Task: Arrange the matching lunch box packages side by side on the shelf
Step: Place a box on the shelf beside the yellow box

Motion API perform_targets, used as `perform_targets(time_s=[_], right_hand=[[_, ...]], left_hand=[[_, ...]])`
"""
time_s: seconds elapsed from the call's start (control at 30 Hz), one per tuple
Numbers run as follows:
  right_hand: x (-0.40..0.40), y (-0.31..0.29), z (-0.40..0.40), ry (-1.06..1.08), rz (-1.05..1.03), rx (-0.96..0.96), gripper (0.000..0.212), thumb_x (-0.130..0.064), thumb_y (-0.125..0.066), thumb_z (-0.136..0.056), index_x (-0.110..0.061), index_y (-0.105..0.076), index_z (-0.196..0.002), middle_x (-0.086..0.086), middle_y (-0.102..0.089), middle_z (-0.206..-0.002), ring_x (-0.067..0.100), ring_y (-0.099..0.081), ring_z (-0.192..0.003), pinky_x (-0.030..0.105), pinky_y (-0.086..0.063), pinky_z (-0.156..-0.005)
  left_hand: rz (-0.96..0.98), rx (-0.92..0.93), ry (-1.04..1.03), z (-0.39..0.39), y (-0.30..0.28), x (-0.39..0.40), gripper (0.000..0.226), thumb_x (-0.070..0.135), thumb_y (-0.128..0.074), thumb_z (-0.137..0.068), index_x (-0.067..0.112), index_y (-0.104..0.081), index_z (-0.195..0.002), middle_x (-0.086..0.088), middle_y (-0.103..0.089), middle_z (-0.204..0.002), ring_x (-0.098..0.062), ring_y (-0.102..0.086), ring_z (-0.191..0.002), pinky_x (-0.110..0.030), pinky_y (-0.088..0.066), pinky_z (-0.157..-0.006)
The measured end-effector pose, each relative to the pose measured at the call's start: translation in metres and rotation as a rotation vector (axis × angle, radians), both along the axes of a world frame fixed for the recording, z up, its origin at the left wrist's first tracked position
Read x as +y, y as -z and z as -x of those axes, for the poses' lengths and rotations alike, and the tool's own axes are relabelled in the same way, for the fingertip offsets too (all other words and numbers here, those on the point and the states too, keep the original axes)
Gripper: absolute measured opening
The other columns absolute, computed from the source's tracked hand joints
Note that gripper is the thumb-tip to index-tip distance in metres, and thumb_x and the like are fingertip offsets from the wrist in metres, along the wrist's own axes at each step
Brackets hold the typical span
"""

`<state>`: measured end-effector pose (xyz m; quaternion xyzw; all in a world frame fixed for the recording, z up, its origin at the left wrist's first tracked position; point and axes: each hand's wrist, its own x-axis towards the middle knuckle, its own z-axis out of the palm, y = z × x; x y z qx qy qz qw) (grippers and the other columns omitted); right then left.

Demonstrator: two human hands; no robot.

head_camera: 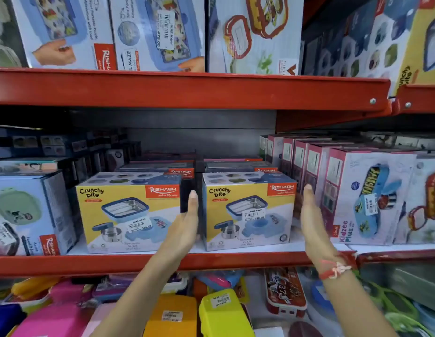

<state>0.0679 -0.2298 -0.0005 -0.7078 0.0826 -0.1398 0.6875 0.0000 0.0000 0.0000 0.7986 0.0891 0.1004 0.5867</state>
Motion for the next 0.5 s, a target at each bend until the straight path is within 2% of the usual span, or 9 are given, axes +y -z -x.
perform_targets(time_s=[0.03, 0.07, 0.1, 0.13, 0.23, 0.37, 0.5], right_hand=[[-0.003, -0.003, -0.001, -0.069, -0.06, 0.071, 0.08, -0.079, -0.026, -0.082, -0.021, -0.055, -0.13, 0.009, -0.056, -0.134, 0.029, -0.051, -0.121, 0.045, -0.036, -0.107], [-0.005, -0.005, -0.003, -0.137, -0.116, 0.145, 0.076, -0.073, -0.026, -0.086, -0.017, -0.055, -0.127, 0.012, -0.057, -0.124, 0.03, -0.052, -0.113, 0.044, -0.039, -0.102], [-0.008, -0.008, -0.004, -0.188, -0.111, 0.195, 0.075, -0.069, -0.026, -0.09, -0.011, -0.054, -0.129, 0.015, -0.056, -0.122, 0.031, -0.051, -0.109, 0.045, -0.039, -0.099], [-0.011, -0.011, -0.003, -0.219, -0.125, 0.226, 0.077, -0.067, -0.027, -0.091, -0.006, -0.052, -0.132, 0.019, -0.054, -0.128, 0.033, -0.05, -0.111, 0.047, -0.039, -0.098], [-0.02, -0.014, -0.004, -0.275, -0.136, 0.198, 0.079, -0.066, -0.03, -0.091, -0.003, -0.049, -0.135, 0.021, -0.052, -0.139, 0.037, -0.052, -0.121, 0.046, -0.041, -0.095], [-0.032, -0.034, 0.006, -0.316, -0.285, 0.005, 0.049, -0.052, -0.038, -0.095, -0.014, -0.057, -0.118, 0.012, -0.065, -0.11, 0.025, -0.063, -0.095, 0.038, -0.049, -0.078], [-0.038, -0.053, 0.012, -0.359, -0.284, -0.18, 0.033, -0.044, -0.044, -0.095, -0.023, -0.068, -0.103, 0.004, -0.072, -0.1, 0.02, -0.066, -0.089, 0.036, -0.051, -0.078]], left_hand=[[0.067, 0.04, 0.015, -0.004, 0.0, 0.003, 0.096, 0.095, -0.016, -0.055, 0.018, -0.062, -0.089, -0.012, -0.061, -0.098, -0.028, -0.059, -0.099, -0.046, -0.045, -0.104], [0.137, 0.087, 0.031, -0.008, 0.001, 0.004, 0.109, 0.093, -0.018, -0.06, 0.01, -0.061, -0.116, -0.018, -0.062, -0.12, -0.031, -0.059, -0.112, -0.047, -0.044, -0.105], [0.201, 0.12, 0.065, -0.01, 0.0, 0.006, 0.112, 0.089, -0.02, -0.066, 0.005, -0.05, -0.134, -0.02, -0.056, -0.136, -0.033, -0.057, -0.12, -0.046, -0.045, -0.105], [0.255, 0.136, 0.092, -0.01, -0.002, 0.008, 0.111, 0.085, -0.021, -0.071, 0.0, -0.044, -0.139, -0.023, -0.053, -0.139, -0.035, -0.057, -0.121, -0.044, -0.047, -0.103], [0.317, 0.082, 0.125, -0.007, -0.002, 0.008, 0.1, 0.076, -0.022, -0.081, -0.008, -0.051, -0.129, -0.027, -0.061, -0.127, -0.037, -0.063, -0.111, -0.045, -0.052, -0.096], [0.387, -0.056, 0.081, 0.001, -0.018, 0.011, 0.076, 0.064, -0.033, -0.089, -0.003, -0.063, -0.107, -0.02, -0.07, -0.101, -0.03, -0.07, -0.093, -0.035, -0.057, -0.079], [0.403, -0.157, 0.086, 0.002, -0.036, 0.011, 0.062, 0.056, -0.052, -0.085, -0.002, -0.067, -0.104, -0.016, -0.077, -0.096, -0.025, -0.074, -0.09, -0.033, -0.06, -0.077]])
